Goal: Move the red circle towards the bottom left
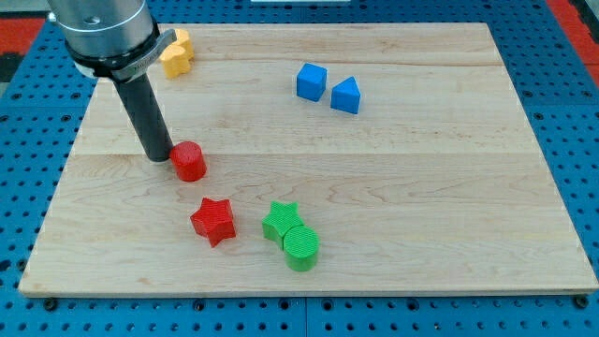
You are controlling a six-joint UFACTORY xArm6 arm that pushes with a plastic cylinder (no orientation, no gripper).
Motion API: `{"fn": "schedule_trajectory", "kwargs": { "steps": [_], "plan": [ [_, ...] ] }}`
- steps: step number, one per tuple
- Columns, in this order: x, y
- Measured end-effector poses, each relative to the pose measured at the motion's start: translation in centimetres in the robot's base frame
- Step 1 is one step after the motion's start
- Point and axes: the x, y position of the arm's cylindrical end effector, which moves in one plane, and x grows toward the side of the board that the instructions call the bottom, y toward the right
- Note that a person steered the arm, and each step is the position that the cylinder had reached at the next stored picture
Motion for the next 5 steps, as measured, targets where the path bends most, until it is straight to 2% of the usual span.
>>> {"fn": "schedule_trajectory", "kwargs": {
  "steps": [1,2,3,4,5],
  "plan": [
    [-1.3,4.1],
    [-0.7,6.9],
    [5.7,3.8],
    [9.3,-0.8],
    [4.8,-0.8]
  ]
}}
